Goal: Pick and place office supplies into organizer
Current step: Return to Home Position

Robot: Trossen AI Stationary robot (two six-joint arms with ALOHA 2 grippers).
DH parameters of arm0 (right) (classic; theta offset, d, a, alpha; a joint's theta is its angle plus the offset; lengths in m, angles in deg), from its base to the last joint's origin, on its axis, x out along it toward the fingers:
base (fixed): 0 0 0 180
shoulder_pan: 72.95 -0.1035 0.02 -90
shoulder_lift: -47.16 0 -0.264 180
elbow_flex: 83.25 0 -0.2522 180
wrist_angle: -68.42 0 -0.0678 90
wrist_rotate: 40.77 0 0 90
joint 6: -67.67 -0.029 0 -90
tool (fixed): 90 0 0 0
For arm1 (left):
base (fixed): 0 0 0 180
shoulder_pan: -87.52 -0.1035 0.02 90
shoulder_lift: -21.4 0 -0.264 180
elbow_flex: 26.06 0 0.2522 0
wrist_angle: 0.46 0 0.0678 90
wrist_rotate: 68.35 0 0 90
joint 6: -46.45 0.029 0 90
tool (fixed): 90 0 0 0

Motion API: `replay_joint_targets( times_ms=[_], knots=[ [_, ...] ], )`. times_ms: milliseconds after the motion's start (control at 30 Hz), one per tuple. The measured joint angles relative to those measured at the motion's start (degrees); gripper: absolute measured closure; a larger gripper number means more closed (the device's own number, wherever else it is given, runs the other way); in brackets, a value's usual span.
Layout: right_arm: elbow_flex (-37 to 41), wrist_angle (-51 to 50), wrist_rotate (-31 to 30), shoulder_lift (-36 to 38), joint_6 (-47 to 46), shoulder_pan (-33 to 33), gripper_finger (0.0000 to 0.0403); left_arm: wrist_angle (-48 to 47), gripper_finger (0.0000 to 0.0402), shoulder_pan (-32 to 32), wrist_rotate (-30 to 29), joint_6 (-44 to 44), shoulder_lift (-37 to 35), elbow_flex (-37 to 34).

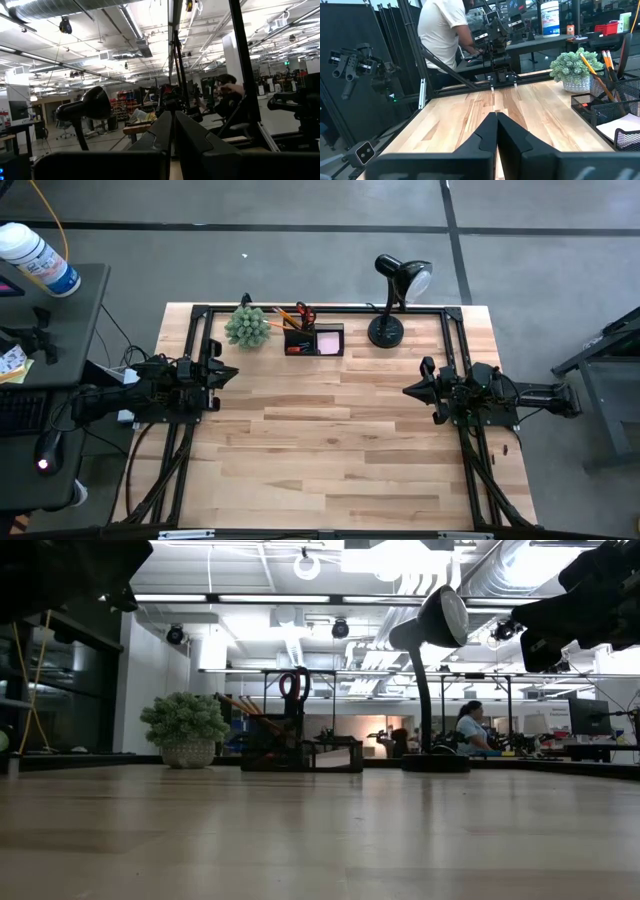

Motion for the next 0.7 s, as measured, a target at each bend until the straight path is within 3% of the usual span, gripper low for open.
replay_joint_targets(
  times_ms=[700],
  knots=[
    [0.0, 0.0, 0.0, -0.01, 0.0, 0.0, 0.0397, 0.0, 0.0389, 0.02, 0.02, 0.0, 0.0, 0.0]
  ],
)
